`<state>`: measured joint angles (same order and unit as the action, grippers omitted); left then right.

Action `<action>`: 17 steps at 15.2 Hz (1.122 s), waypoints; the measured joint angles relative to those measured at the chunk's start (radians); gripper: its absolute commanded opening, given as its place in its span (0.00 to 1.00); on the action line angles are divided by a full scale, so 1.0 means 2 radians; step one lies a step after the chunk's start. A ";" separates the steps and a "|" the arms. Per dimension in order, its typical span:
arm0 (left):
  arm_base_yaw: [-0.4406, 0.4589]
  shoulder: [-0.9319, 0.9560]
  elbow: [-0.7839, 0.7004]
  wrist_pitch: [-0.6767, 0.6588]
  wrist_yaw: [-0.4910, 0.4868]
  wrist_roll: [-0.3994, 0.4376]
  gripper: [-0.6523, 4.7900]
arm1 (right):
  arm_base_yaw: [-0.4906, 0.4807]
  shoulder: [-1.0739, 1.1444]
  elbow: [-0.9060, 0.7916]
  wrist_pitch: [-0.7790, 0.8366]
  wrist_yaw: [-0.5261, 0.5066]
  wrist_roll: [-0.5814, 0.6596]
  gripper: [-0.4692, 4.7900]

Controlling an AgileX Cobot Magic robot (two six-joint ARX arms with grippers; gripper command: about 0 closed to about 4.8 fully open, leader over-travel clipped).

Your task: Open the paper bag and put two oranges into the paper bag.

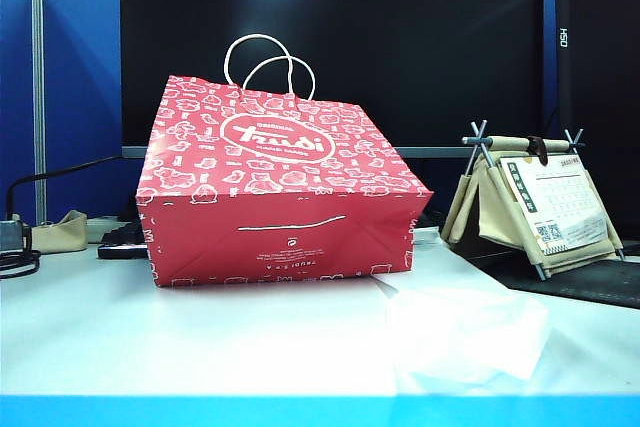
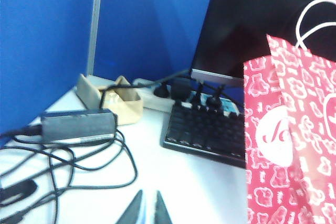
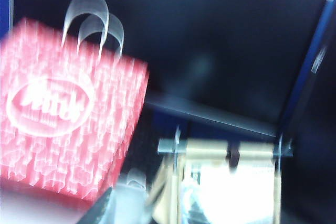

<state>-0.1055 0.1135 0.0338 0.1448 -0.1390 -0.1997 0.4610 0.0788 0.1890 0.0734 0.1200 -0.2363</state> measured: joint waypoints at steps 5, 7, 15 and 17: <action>0.000 0.000 -0.012 -0.011 -0.019 0.000 0.17 | 0.000 0.003 -0.090 -0.011 0.025 0.087 0.41; 0.000 0.000 -0.013 -0.053 0.000 0.000 0.17 | 0.000 0.002 -0.090 -0.052 0.058 0.090 0.41; 0.000 0.000 -0.012 -0.075 0.000 0.000 0.17 | 0.000 0.002 -0.090 -0.094 0.056 0.094 0.41; 0.001 -0.056 -0.011 -0.094 0.001 0.001 0.17 | -0.002 -0.011 -0.090 -0.098 0.056 0.094 0.41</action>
<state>-0.1036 0.0006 0.0113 -0.0441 -0.1379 -0.1986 0.4576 0.0559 0.0082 -0.1234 0.2321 -0.0483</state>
